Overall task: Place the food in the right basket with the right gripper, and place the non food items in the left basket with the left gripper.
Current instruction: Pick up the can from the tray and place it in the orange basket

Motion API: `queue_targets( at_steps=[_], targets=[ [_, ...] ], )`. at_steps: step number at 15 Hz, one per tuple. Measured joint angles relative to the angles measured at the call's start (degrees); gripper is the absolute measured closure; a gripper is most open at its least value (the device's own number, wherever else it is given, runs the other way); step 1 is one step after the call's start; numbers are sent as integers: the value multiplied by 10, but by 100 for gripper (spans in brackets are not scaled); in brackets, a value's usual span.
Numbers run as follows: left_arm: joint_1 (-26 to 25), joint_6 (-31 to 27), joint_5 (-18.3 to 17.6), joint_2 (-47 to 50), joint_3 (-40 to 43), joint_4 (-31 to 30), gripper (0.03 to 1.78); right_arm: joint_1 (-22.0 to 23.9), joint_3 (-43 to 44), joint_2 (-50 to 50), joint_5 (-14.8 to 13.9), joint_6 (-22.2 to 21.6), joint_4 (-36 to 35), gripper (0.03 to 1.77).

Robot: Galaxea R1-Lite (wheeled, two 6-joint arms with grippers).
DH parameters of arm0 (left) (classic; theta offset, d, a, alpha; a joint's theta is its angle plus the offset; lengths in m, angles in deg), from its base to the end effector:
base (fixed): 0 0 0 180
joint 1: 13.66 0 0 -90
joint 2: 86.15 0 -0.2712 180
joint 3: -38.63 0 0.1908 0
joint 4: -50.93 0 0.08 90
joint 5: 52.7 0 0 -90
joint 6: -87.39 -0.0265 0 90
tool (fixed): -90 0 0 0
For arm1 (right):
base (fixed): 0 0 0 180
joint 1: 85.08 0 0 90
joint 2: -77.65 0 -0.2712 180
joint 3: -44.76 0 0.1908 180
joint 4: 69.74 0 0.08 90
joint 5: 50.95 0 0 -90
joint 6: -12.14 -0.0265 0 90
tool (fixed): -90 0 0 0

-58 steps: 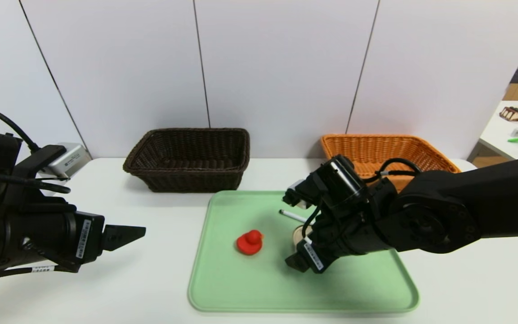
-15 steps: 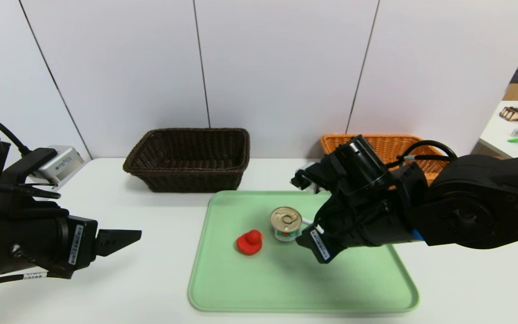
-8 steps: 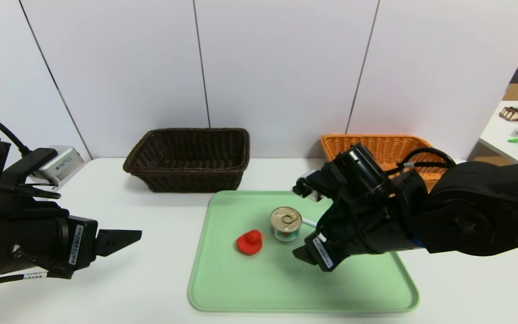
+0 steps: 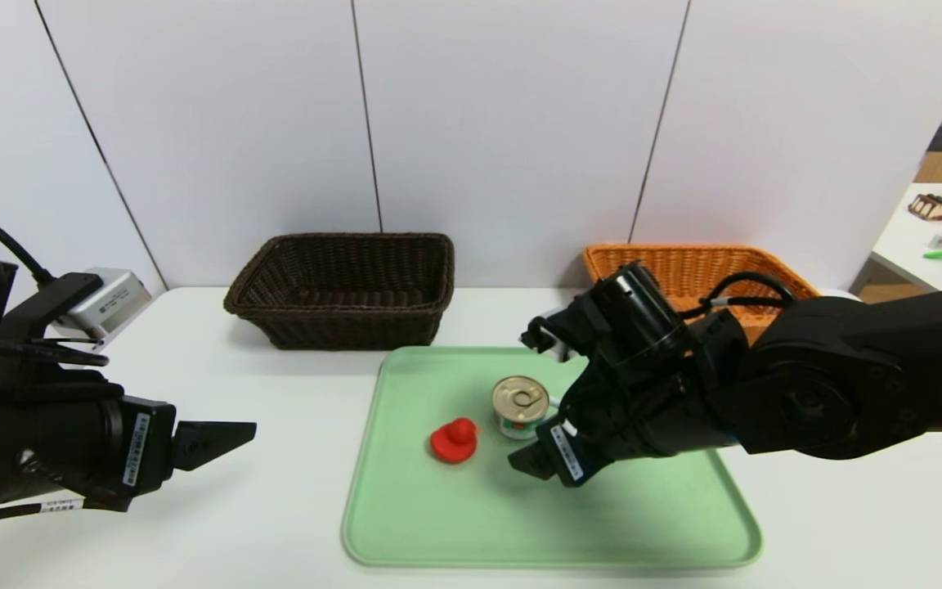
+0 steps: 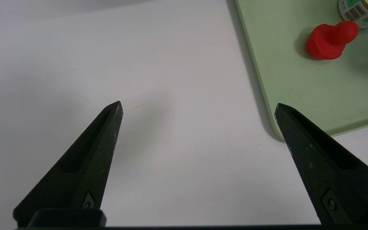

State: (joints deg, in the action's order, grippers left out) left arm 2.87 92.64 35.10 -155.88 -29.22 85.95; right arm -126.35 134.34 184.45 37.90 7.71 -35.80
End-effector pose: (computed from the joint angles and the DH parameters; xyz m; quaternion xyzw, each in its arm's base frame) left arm 0.1741 -0.0527 0.1842 -0.0034 0.3207 -0.1398 0.9368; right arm 0.2464 0.2156 0.1202 -0.1233 0.4142 0.2936 0.8527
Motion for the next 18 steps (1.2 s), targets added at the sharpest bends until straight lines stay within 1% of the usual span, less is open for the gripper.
queue_targets(
  at_steps=[3,5,14,18],
  targets=[
    [0,0,0,0,0,0,12,0,-2,19,-1,-2,-39,17],
    [0,0,-1,0,0,-1,12,0,-2,29,-1,-16,-58,15],
    [-1,0,-2,1,-1,-3,12,1,-10,55,-18,-34,-99,11],
    [-1,0,-1,1,-1,-3,12,1,-37,63,-21,-37,-189,11]
  ],
)
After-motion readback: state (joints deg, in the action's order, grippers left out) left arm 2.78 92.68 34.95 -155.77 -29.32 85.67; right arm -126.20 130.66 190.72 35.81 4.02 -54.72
